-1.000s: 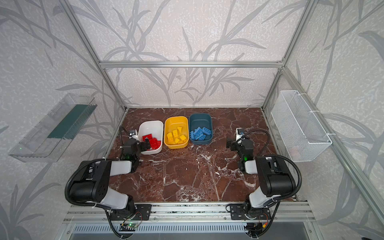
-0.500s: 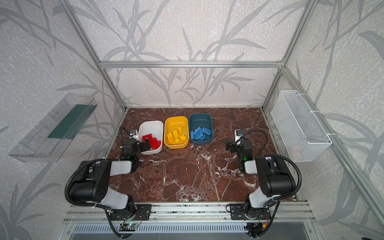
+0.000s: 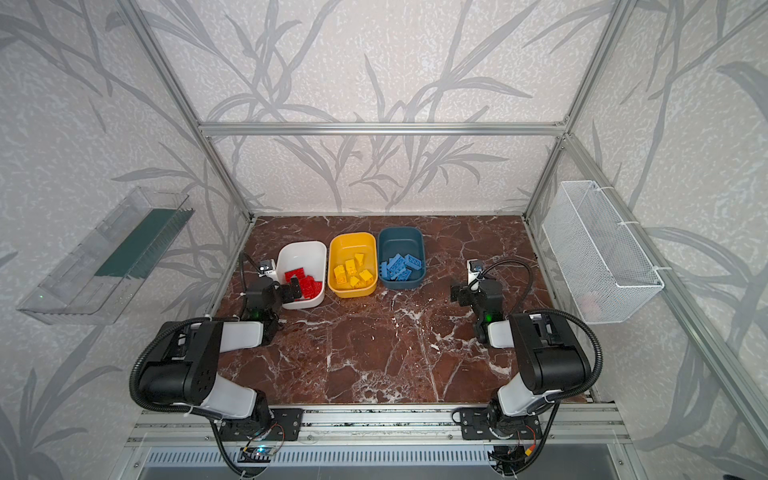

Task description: Sort the legos into containers by color

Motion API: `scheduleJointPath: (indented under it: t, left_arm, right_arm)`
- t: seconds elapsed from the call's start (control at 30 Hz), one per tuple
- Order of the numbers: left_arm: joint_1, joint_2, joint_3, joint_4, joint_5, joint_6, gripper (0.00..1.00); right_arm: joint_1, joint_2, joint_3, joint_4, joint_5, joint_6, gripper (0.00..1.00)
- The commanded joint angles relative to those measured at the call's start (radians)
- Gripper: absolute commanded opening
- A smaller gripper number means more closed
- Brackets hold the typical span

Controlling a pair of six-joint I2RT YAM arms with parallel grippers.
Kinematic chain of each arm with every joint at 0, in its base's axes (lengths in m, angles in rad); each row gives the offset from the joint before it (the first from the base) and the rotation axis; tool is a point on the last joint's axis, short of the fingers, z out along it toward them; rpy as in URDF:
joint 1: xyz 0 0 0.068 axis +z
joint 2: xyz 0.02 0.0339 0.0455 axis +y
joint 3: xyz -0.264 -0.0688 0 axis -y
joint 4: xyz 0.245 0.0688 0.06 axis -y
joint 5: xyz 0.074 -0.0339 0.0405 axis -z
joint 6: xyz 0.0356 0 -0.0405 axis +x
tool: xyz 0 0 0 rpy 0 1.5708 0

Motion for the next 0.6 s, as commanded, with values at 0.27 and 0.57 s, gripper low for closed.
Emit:
scheduleJointPath:
  t: [0.27,0.57]
  left_arm:
    - [0.003,-0.034,-0.151,0.270,-0.049,-0.007,0.99]
    - [0.004,0.008,-0.001,0.042,-0.033,0.004,0.99]
  right_arm:
    - [0.004,-0.010,-0.048,0.106,0.045,0.000,0.99]
    - [0.004,-0.011,0.003,0.009,0.038,-0.004,0.99]
